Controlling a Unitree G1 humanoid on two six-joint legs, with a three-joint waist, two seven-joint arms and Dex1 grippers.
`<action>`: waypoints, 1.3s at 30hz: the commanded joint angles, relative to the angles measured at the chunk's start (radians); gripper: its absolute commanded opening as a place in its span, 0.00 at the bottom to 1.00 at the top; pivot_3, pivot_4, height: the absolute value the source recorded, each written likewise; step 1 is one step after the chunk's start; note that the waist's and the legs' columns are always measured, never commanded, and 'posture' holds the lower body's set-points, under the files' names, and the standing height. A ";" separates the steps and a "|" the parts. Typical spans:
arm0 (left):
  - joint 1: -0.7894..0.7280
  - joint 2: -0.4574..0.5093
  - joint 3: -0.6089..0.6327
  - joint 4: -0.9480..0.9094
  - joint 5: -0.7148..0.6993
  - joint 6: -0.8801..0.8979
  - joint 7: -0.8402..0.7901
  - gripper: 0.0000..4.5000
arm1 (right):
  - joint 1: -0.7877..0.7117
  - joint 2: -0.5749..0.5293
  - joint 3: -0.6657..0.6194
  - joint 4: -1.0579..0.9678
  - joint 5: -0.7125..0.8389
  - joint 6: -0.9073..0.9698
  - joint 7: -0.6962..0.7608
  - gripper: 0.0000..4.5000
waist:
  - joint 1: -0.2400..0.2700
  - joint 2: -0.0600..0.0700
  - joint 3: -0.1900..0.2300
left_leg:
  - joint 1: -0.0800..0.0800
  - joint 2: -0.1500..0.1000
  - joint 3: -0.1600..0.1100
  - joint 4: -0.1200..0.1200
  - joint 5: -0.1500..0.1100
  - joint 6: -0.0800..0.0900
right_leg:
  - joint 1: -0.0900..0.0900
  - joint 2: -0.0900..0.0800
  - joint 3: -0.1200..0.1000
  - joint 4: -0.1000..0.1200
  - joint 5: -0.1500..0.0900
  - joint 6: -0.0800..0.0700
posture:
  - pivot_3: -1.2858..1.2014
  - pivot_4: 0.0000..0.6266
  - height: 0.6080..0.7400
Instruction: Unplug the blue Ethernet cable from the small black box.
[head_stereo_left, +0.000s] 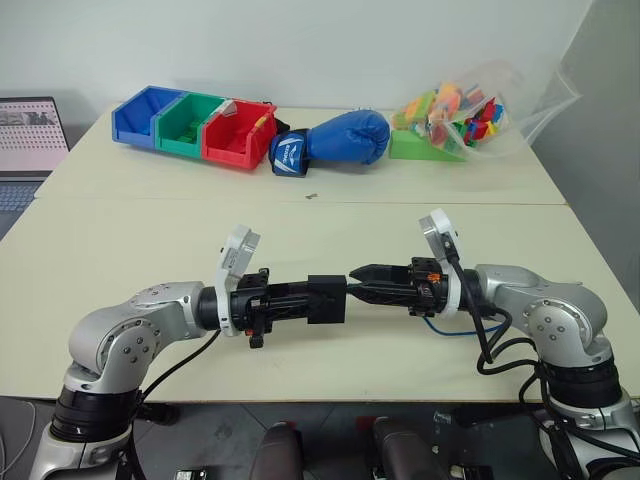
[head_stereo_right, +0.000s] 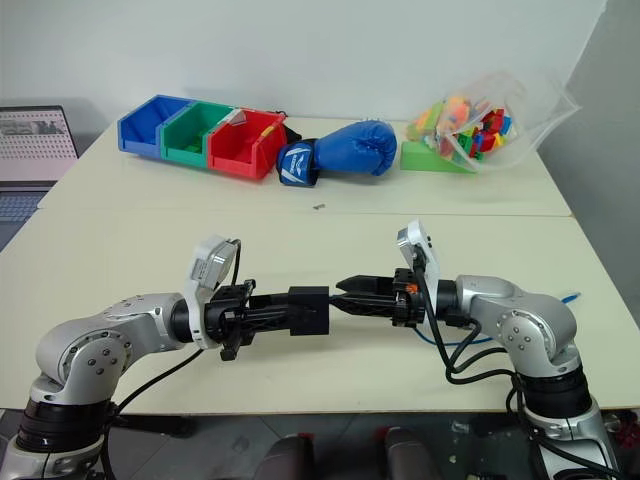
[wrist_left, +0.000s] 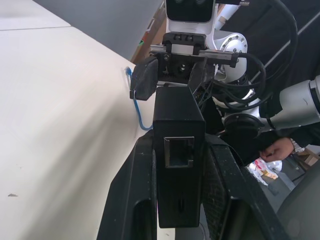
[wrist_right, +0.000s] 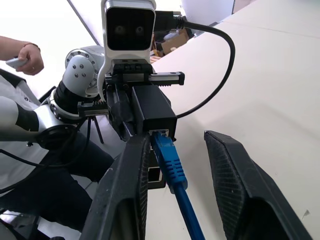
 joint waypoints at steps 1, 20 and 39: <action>-0.054 -0.011 0.032 -0.052 -0.065 0.003 0.013 0.17 | 0.018 0.011 0.032 -0.032 0.031 0.024 -0.004 0.40 | -0.001 0.000 0.000 | 0.000 0.000 0.000 0.000 0.000 0.000 | 0.000 0.000 0.000 0.000 0.000 0.000 | 0.52 0.24 1.00; -0.019 0.013 -0.029 -0.050 0.007 -0.023 0.004 0.17 | 0.046 -0.084 -0.192 -0.069 0.293 0.119 -0.083 0.40 | -0.002 0.000 0.000 | 0.000 0.000 0.000 0.000 0.000 0.000 | 0.000 0.000 0.000 -0.001 0.000 0.000 | 0.52 0.24 1.00; 0.083 0.025 -0.046 0.031 0.146 -0.185 -0.166 0.17 | 0.092 -0.121 -0.107 -0.080 0.122 -0.030 -0.077 0.40 | -0.002 0.001 0.001 | 0.000 0.000 0.001 -0.001 0.000 0.000 | 0.000 0.000 0.001 -0.002 0.000 0.000 | 0.52 0.24 1.00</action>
